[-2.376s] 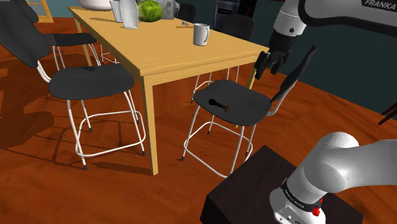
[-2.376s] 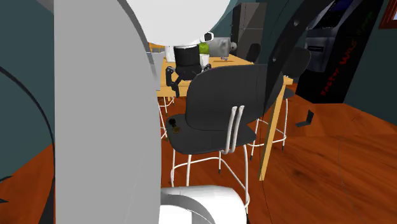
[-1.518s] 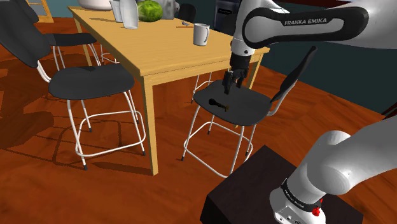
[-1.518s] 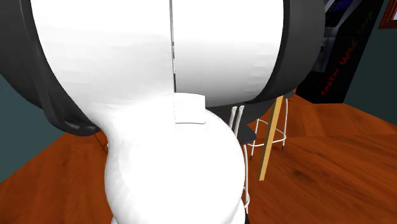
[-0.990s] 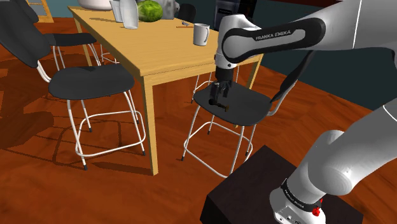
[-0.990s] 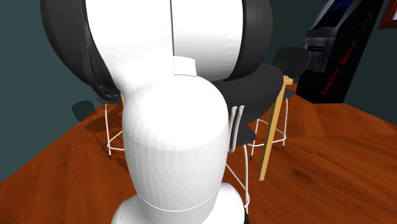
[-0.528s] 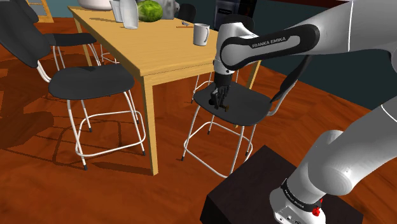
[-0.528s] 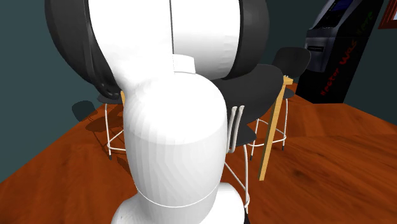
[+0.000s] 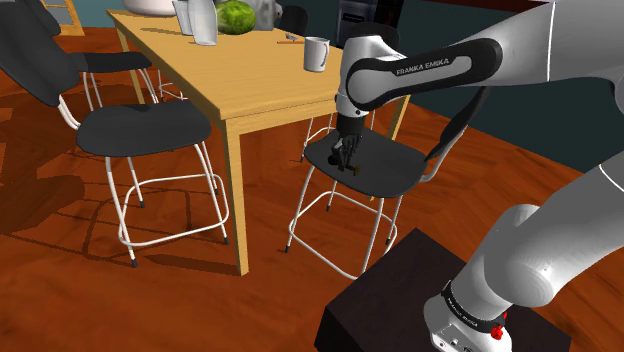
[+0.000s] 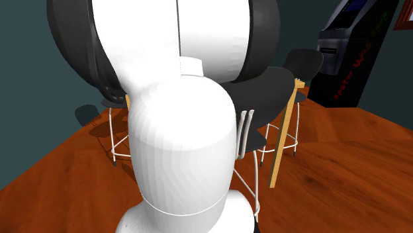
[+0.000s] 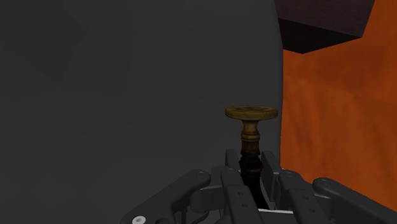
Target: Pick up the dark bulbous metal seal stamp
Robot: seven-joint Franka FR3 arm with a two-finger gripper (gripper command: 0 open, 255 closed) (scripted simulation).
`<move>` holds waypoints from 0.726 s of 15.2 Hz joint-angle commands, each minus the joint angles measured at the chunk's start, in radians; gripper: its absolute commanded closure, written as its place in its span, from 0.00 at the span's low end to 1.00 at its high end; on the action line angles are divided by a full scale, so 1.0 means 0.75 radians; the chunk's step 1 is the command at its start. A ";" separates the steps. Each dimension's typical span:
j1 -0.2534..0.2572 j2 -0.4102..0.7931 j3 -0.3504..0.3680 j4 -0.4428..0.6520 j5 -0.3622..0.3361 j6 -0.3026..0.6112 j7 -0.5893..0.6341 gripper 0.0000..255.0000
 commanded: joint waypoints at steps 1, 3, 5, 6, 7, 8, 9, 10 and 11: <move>0.000 -0.004 0.000 0.014 0.000 -0.019 -0.001 1.00; 0.000 -0.013 0.000 0.041 0.000 -0.055 -0.001 1.00; 0.000 -0.022 0.001 0.069 0.000 -0.092 -0.001 1.00; 0.000 -0.026 0.001 0.084 0.000 -0.110 -0.001 1.00; 0.000 -0.029 0.001 0.099 0.000 -0.128 -0.001 1.00; 0.000 -0.032 0.001 0.114 0.000 -0.147 -0.001 1.00; 0.000 -0.035 0.001 0.129 0.000 -0.165 -0.001 1.00; 0.000 -0.038 0.001 0.144 0.000 -0.183 -0.001 1.00; 0.000 -0.040 0.001 0.160 0.000 -0.201 -0.001 1.00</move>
